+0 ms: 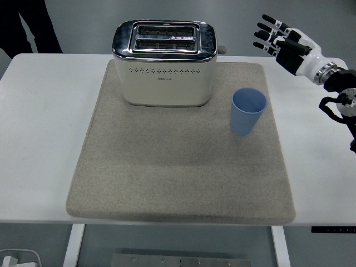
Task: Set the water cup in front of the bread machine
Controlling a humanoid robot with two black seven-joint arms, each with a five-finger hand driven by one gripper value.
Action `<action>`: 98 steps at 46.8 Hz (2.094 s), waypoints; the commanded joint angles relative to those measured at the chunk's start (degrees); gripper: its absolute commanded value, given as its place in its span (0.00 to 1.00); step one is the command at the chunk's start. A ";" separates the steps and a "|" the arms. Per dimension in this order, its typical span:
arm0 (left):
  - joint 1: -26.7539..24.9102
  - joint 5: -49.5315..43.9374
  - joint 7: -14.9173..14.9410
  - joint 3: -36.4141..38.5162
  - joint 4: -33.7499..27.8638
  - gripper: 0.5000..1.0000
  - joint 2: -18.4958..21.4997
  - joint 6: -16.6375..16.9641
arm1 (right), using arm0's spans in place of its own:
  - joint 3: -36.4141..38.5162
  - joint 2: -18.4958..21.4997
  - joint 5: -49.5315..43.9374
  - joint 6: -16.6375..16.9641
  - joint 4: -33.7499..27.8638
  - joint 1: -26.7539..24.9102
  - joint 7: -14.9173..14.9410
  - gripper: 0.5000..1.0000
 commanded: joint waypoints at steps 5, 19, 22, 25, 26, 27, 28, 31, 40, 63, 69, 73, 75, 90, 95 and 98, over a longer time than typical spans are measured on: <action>-0.01 0.00 0.00 -0.03 -0.04 1.00 0.00 0.00 | 0.02 -0.60 -3.62 3.20 0.13 -1.87 2.66 0.88; -0.01 0.00 0.00 -0.03 -0.04 1.00 0.00 0.00 | 0.02 -2.36 -5.91 3.73 0.22 -4.51 3.81 0.88; -0.01 0.00 0.00 -0.03 -0.04 1.00 0.00 0.00 | 0.11 -2.97 -6.08 3.82 0.92 -4.95 3.81 0.88; -0.01 0.00 0.00 -0.03 -0.04 1.00 0.00 0.00 | 0.11 -4.03 -6.61 3.73 2.06 -5.56 3.90 0.88; -0.01 0.00 0.00 -0.03 -0.04 1.00 0.00 0.00 | 0.02 -4.38 -6.87 3.73 2.41 -5.83 3.98 0.88; -0.01 0.00 0.00 -0.03 -0.04 1.00 0.00 0.00 | 0.11 -4.64 -7.22 3.73 2.77 -6.09 4.25 0.88; -0.01 0.00 0.00 -0.03 -0.04 1.00 0.00 0.00 | 0.11 -4.90 -7.66 3.73 3.12 -6.44 4.60 0.88; -0.01 0.00 0.00 -0.03 -0.04 1.00 0.00 0.00 | 0.11 -5.96 -8.80 3.73 4.17 -7.58 5.39 0.88; -0.01 0.00 0.00 -0.03 -0.04 1.00 0.00 0.00 | 0.64 -8.42 -9.86 3.65 7.34 -11.01 6.00 0.88; -0.01 0.00 0.00 -0.03 -0.04 1.00 0.00 0.00 | 0.99 -12.20 -13.55 0.31 15.07 -17.34 10.58 0.88; -0.01 0.00 0.00 -0.03 -0.04 1.00 0.00 0.00 | 1.78 -12.99 -14.17 -0.48 16.48 -18.75 11.54 0.88; -0.01 0.00 0.00 0.06 -0.04 1.00 0.00 0.00 | 2.39 -13.43 -14.87 -0.57 17.27 -19.80 11.81 0.88; -0.01 0.00 0.00 0.06 -0.04 1.00 0.00 0.00 | 2.92 -13.96 -14.87 -0.57 17.80 -20.42 11.81 0.88; -0.01 0.00 0.00 0.06 -0.04 1.00 0.00 0.00 | 5.47 -16.16 -14.96 -0.57 21.31 -24.99 11.81 0.88; -0.01 0.00 0.00 -0.03 -0.04 1.00 0.00 0.00 | 5.73 -16.60 -14.96 -0.48 21.75 -26.22 11.81 0.88; -0.01 0.00 0.00 -0.03 -0.04 1.00 0.00 0.00 | 5.73 -16.60 -14.96 -0.48 21.84 -26.57 11.81 0.88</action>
